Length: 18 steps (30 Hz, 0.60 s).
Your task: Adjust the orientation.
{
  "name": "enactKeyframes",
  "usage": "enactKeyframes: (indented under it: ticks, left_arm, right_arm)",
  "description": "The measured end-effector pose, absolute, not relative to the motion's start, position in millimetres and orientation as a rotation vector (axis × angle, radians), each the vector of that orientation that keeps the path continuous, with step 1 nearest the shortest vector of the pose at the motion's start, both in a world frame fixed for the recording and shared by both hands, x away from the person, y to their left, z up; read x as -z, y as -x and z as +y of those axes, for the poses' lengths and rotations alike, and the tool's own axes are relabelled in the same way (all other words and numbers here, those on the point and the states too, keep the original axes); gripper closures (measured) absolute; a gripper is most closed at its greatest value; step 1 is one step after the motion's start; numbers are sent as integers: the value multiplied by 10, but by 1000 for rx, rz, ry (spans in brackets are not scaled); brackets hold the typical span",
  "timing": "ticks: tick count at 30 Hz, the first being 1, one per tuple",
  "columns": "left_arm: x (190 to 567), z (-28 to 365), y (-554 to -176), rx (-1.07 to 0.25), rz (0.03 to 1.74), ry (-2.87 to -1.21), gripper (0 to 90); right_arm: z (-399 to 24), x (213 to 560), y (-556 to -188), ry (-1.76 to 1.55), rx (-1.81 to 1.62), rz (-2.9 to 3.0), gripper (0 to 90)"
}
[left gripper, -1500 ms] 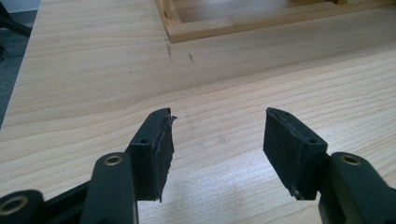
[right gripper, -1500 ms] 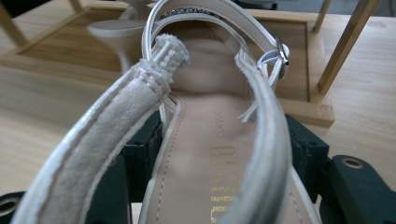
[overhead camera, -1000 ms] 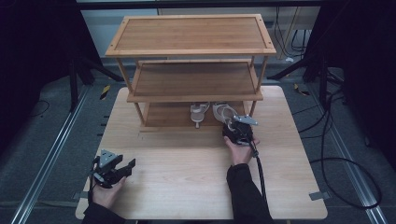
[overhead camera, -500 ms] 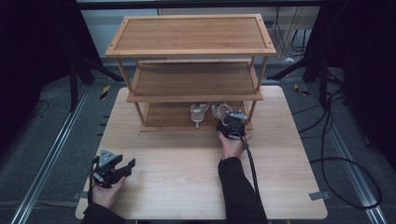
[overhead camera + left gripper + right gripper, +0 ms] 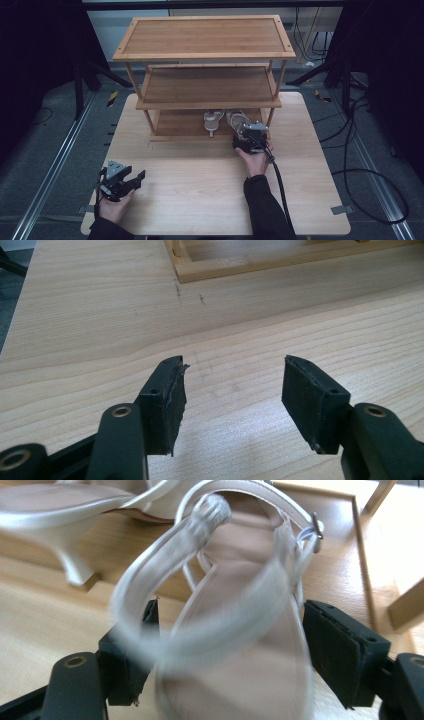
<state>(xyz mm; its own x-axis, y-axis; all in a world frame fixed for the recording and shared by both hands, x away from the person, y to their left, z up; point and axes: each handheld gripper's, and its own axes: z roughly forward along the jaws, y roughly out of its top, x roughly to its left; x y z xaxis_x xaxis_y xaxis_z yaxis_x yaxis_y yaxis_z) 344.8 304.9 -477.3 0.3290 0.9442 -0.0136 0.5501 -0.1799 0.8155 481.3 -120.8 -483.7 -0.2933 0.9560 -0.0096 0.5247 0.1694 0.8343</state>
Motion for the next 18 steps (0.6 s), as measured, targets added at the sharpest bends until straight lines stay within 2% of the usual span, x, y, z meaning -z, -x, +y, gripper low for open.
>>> enactKeyframes:
  ticks: [2, 4, 9, 13, 18]
  left_arm:
    - [4773, 3043, -3447, -668, 1321, -1851, 415]
    - [4771, 3039, -3443, -671, 1321, -1852, 416]
    - [4774, 3047, -3447, -670, 1325, -1849, 419]
    - [4777, 3051, -3450, -669, 1325, -1849, 419]
    - [4778, 3042, -3449, -667, 1323, -1854, 420]
  right_arm:
    - [-1241, 4853, -4748, -1389, -1021, 1914, 261]
    - [-1271, 4887, -4694, -1405, -1031, 1942, 313]
    - [-1320, 4972, -4681, -1412, -1000, 1998, 603]
    - [-1316, 5009, -4718, -1387, -992, 2005, 768]
    - [-1271, 5010, -4749, -1364, -1004, 1974, 773]
